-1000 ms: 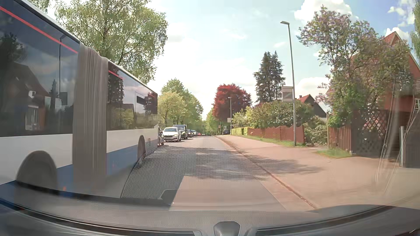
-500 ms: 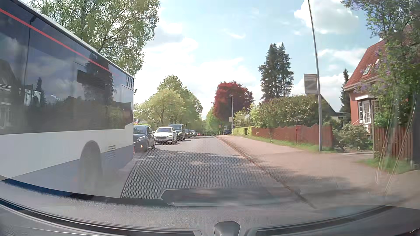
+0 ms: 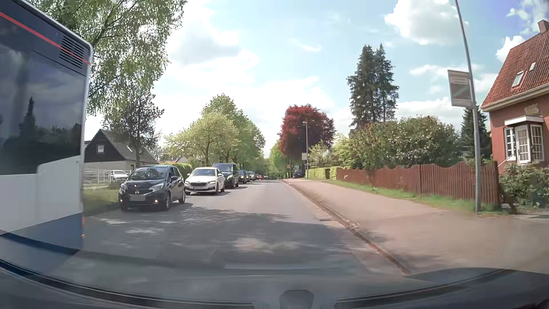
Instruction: Follow the waypoints while adhering to traffic rules and regulations
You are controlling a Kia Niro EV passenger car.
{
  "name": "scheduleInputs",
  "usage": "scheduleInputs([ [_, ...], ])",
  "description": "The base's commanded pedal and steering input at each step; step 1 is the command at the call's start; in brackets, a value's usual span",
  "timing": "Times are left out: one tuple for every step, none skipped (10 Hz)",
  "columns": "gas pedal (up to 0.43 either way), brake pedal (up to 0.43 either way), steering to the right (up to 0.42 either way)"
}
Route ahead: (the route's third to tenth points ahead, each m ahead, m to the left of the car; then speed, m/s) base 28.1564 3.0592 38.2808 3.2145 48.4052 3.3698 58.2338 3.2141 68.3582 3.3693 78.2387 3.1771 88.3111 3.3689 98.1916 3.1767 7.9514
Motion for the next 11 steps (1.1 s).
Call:
scheduleInputs([
  [0.130, 0.000, -0.005],
  [0.130, 0.000, -0.005],
  [0.130, 0.000, -0.005],
  [0.130, 0.000, -0.005],
  [0.130, 0.000, -0.005],
  [0.130, 0.000, -0.004],
  [0.130, 0.000, -0.004],
  [0.130, 0.000, -0.002],
  [0.130, 0.000, -0.002],
  [0.130, 0.000, -0.002],
  [0.130, 0.000, -0.002],
])
